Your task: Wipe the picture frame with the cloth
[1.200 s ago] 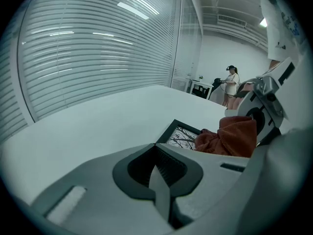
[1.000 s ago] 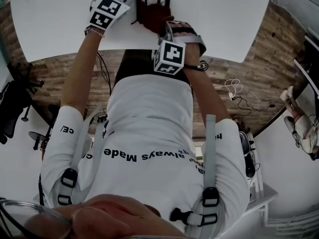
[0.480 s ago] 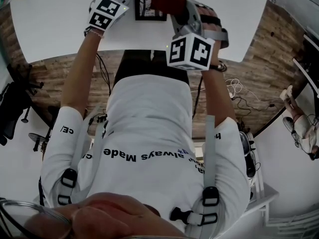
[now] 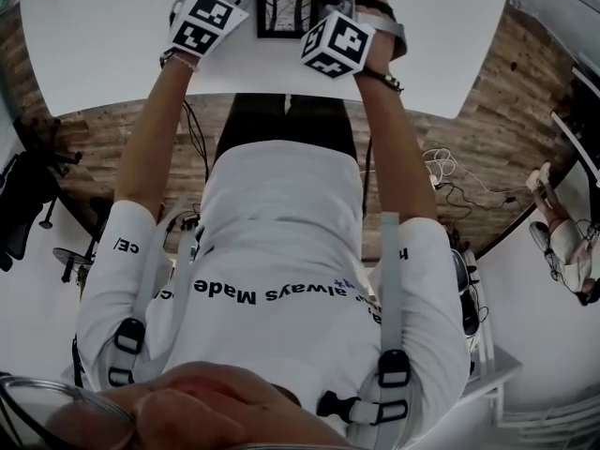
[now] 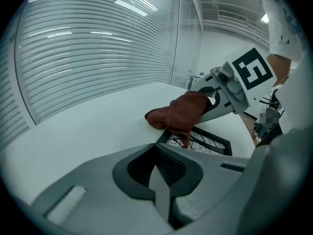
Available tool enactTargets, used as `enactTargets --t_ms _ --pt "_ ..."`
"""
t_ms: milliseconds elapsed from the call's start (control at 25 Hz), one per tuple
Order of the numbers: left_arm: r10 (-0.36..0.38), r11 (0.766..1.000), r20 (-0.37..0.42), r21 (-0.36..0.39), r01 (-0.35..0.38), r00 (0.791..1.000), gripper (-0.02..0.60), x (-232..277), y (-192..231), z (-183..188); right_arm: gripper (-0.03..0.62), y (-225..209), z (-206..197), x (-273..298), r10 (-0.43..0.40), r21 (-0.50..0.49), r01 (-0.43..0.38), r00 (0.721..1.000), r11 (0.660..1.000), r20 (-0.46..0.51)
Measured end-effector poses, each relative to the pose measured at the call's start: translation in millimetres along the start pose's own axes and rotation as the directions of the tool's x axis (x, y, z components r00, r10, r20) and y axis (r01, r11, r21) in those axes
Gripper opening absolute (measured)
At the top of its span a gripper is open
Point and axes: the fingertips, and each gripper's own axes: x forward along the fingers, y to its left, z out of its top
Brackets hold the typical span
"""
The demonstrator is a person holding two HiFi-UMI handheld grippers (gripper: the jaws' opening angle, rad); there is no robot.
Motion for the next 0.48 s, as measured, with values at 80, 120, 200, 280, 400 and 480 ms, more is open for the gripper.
enactTargets --t_ms 80,120,200,280,400,480 --pt "0.003 1.000 -0.006 0.004 -0.003 1.000 0.003 1 0 -1 0.020 1 0 1 0.005 -0.009 -0.005 1.000 1.000 -0.001" --pt "0.006 1.000 -0.009 0.007 -0.006 1.000 0.003 1 0 -2 0.020 2 0 1 0.010 -0.022 -0.010 1.000 1.000 -0.006" --pt "0.010 1.000 -0.014 0.010 -0.010 1.000 0.003 2 0 -3 0.020 6 0 0 0.019 -0.053 -0.020 1.000 0.998 -0.018" --pt "0.012 1.000 -0.016 0.012 -0.012 1.000 0.003 3 0 -2 0.020 11 -1 -2 0.027 -0.078 -0.028 0.999 0.997 -0.025" --pt "0.013 1.000 -0.017 0.010 -0.013 1.000 0.003 2 0 -2 0.020 23 -2 -8 0.042 -0.107 -0.045 0.999 0.993 -0.029" --pt "0.015 1.000 -0.016 0.010 -0.015 1.000 0.003 1 1 -2 0.020 32 -3 -13 0.052 -0.132 -0.056 0.998 0.990 -0.032"
